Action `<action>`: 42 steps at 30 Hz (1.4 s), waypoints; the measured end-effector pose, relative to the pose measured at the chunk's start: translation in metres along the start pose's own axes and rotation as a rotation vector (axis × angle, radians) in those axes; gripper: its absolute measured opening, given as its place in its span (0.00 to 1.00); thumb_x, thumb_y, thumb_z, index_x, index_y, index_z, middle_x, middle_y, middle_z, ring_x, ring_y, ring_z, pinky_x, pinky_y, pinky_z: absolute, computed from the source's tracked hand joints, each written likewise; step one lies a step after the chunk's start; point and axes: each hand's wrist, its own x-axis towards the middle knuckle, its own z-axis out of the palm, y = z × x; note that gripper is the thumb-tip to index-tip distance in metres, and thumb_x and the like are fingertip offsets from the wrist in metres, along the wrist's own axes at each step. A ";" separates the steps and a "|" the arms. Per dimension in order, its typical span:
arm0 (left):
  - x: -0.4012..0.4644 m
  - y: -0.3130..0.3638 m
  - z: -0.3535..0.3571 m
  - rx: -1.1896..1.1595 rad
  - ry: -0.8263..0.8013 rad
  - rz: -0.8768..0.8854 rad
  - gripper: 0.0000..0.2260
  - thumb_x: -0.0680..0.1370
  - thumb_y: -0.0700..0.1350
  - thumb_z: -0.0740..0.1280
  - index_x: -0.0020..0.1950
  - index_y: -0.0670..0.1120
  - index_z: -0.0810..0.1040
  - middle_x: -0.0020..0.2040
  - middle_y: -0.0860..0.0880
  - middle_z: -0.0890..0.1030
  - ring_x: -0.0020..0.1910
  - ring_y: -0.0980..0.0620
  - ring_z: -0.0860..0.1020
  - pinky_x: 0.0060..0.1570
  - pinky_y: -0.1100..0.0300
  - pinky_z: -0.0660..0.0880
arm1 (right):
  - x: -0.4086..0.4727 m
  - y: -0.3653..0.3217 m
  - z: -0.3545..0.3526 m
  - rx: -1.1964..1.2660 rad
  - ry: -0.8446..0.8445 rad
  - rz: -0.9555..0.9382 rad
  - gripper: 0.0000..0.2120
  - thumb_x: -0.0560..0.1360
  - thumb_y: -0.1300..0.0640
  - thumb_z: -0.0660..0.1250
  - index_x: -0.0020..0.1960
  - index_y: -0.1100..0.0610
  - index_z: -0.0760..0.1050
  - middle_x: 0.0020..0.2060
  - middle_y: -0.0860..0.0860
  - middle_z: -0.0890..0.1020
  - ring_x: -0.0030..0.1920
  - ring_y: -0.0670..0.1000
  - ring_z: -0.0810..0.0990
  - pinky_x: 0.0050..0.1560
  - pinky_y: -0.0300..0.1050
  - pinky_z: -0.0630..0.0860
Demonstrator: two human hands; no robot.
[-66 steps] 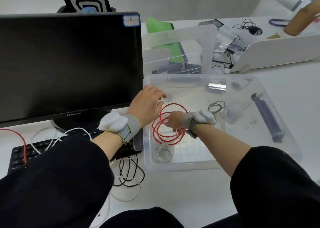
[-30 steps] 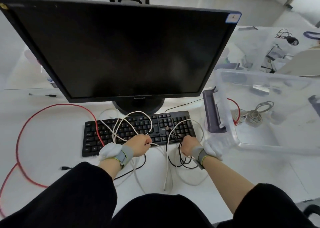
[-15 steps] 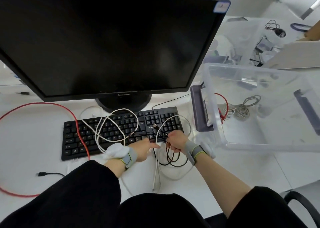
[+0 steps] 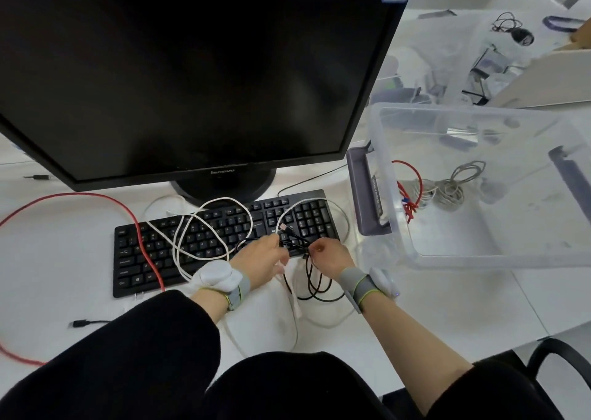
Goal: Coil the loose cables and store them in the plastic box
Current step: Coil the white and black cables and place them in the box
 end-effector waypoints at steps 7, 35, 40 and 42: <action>-0.021 -0.007 -0.054 -0.501 0.434 -0.069 0.10 0.81 0.44 0.60 0.47 0.42 0.78 0.44 0.47 0.78 0.44 0.56 0.74 0.49 0.60 0.68 | 0.008 -0.011 -0.004 0.227 0.169 -0.269 0.25 0.78 0.64 0.60 0.73 0.54 0.62 0.66 0.54 0.70 0.62 0.52 0.71 0.69 0.48 0.66; -0.056 0.008 -0.161 -0.481 0.423 -0.210 0.24 0.79 0.57 0.59 0.26 0.46 0.72 0.21 0.52 0.70 0.21 0.55 0.68 0.31 0.61 0.68 | 0.000 -0.071 -0.039 0.205 0.096 -0.112 0.21 0.77 0.46 0.63 0.29 0.56 0.68 0.25 0.50 0.69 0.27 0.50 0.67 0.28 0.40 0.65; -0.048 -0.002 -0.132 -0.231 0.200 -0.424 0.21 0.82 0.56 0.50 0.49 0.49 0.81 0.33 0.54 0.84 0.26 0.55 0.78 0.51 0.57 0.75 | -0.027 -0.108 -0.064 0.838 -0.171 -0.236 0.10 0.77 0.65 0.62 0.37 0.61 0.72 0.24 0.48 0.66 0.22 0.43 0.61 0.23 0.34 0.55; -0.048 -0.010 -0.127 -0.342 0.301 -0.459 0.19 0.83 0.53 0.50 0.59 0.46 0.77 0.39 0.54 0.85 0.26 0.52 0.79 0.53 0.55 0.75 | -0.040 -0.117 -0.070 0.855 -0.266 -0.319 0.10 0.78 0.66 0.59 0.40 0.63 0.75 0.26 0.50 0.69 0.25 0.44 0.62 0.25 0.34 0.57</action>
